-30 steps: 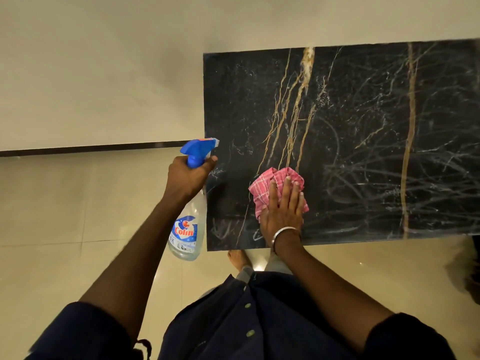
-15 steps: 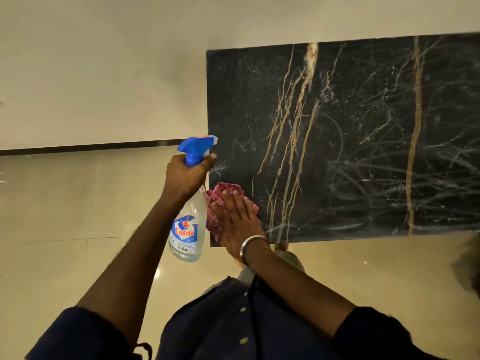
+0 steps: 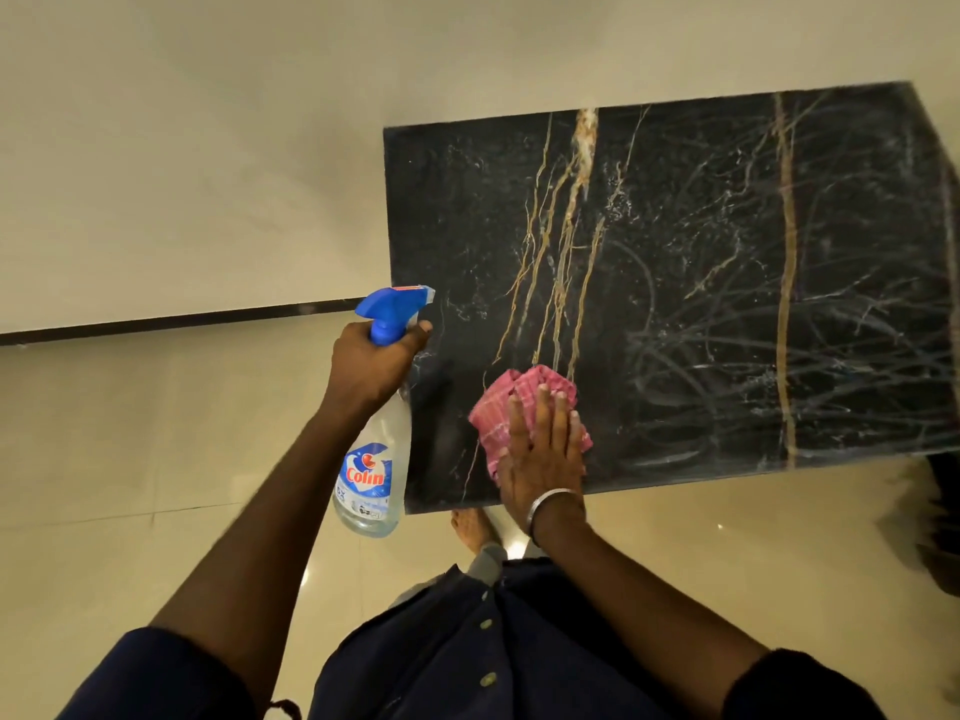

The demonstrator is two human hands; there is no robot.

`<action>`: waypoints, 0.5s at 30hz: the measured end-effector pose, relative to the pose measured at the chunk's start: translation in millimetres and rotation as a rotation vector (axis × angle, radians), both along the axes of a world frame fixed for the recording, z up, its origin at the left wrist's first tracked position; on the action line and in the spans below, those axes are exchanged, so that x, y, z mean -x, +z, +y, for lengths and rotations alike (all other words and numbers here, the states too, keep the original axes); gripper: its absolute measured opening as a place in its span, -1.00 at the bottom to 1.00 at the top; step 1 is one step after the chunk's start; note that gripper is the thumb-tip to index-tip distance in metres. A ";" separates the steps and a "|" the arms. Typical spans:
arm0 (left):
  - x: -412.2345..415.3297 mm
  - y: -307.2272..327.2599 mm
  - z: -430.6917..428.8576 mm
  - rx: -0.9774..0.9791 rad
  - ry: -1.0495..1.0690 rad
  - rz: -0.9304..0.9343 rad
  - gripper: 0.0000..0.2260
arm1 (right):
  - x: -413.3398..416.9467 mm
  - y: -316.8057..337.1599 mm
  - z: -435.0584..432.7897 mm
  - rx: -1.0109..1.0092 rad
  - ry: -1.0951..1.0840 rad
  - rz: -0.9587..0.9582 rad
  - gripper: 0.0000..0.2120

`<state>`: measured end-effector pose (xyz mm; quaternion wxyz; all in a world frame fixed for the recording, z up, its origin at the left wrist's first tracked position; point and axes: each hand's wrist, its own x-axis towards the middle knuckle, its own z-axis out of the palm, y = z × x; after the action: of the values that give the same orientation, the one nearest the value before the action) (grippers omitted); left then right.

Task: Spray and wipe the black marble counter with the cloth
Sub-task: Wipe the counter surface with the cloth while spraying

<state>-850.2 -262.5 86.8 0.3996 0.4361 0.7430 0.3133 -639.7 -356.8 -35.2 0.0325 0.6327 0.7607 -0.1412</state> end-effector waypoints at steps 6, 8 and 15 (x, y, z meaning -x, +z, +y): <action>-5.3 3.8 4.0 0.006 -0.037 0.022 -0.67 | 35.1 -0.2 10.6 0.038 0.281 0.008 -0.29; -8.0 3.8 7.9 0.014 -0.051 0.002 -0.69 | 12.1 0.5 13.2 0.027 0.331 -0.013 -0.27; -24.9 7.7 29.1 0.008 -0.133 -0.012 -0.69 | -134.4 1.5 12.6 0.017 -0.030 -0.038 -0.34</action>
<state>-825.3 -233.4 94.5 0.4258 0.4811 0.7111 0.2855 -505.3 -344.2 -33.7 0.0505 0.6465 0.7490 -0.1362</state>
